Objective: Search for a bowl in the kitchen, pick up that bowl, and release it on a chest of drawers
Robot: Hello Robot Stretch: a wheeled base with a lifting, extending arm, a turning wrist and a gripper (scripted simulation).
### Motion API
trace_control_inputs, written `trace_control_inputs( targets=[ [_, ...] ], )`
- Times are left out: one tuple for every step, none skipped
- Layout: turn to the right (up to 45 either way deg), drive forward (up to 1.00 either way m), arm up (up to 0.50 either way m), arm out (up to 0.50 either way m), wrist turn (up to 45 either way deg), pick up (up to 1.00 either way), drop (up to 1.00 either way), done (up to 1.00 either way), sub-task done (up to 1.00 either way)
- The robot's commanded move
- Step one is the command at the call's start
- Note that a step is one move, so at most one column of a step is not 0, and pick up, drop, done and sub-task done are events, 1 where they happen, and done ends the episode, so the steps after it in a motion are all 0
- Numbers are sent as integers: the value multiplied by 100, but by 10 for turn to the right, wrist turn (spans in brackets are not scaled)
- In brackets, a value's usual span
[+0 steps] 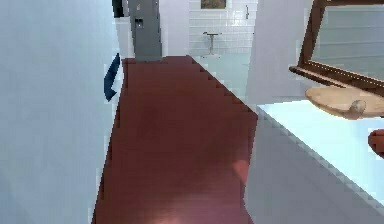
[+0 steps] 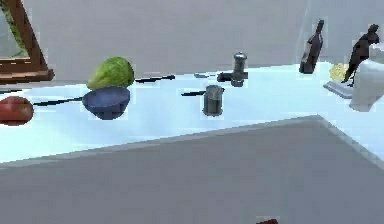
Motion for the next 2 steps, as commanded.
trace_control_inputs(
  targets=[
    [-180,0,0,0,0,0,0,0,0],
    [0,0,50,0,0,0,0,0,0]
  ],
)
